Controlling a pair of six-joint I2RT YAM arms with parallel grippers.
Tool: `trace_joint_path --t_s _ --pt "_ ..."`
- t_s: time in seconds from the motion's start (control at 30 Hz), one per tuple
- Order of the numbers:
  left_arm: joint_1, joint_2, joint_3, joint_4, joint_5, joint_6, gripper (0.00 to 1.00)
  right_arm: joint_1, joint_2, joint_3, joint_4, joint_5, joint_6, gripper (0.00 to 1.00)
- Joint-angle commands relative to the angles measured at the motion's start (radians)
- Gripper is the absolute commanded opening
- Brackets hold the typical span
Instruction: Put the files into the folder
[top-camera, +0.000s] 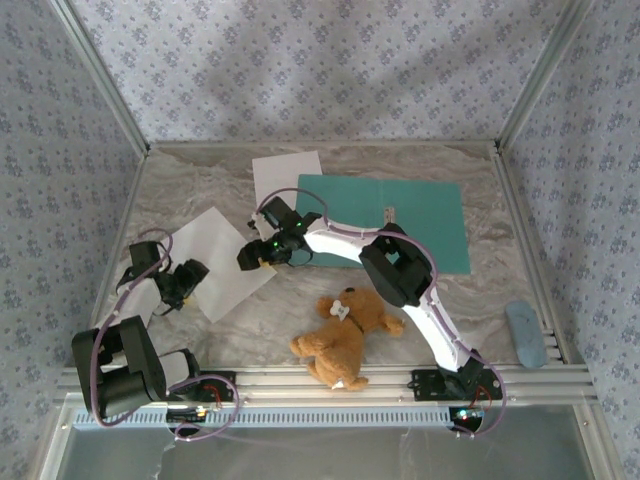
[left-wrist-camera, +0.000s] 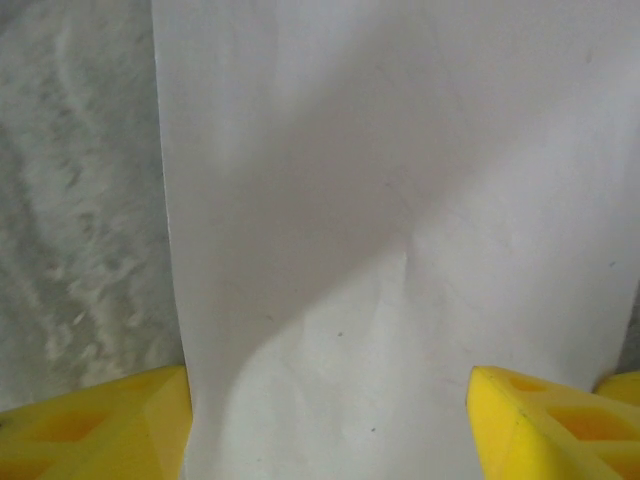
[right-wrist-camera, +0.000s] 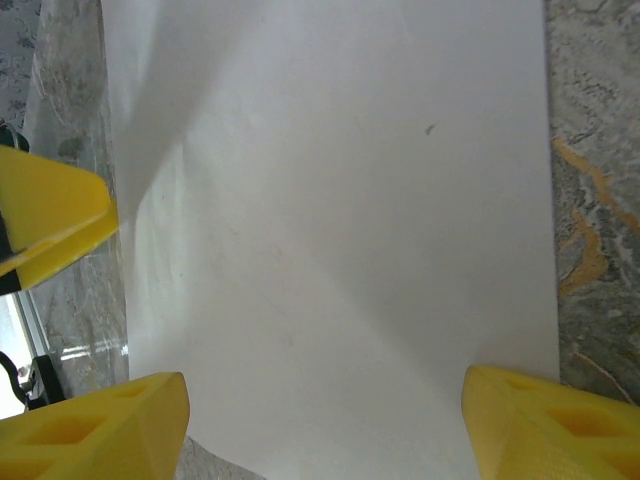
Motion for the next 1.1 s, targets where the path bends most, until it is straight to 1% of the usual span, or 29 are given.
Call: trace_joint_path --t_s 0.0,0.4,0.53,0.63,0.77,1.07 --pt "-0.003 0.008 -0.006 0.063 0.061 0.022 0.71 0.04 -0.008 -0.048 -0.092 -0.022 0.009 0.74" --pt "-0.002 0.013 -0.008 0.058 0.06 0.022 0.71 0.052 -0.024 -0.079 -0.081 -0.029 0.015 0.74" --pt "-0.002 0.014 -0.008 0.056 0.059 0.02 0.66 0.051 -0.033 -0.089 -0.081 -0.029 0.015 0.74" --pt "-0.002 0.012 -0.006 0.052 0.062 0.02 0.6 0.048 -0.038 -0.097 -0.085 -0.029 0.015 0.74" --pt "-0.002 0.005 -0.006 0.044 0.056 0.02 0.57 0.034 -0.051 -0.116 -0.082 -0.035 0.017 0.74" --pt "-0.002 0.005 0.0 0.032 0.051 0.025 0.44 -0.003 -0.081 -0.149 -0.07 -0.062 0.014 0.74"
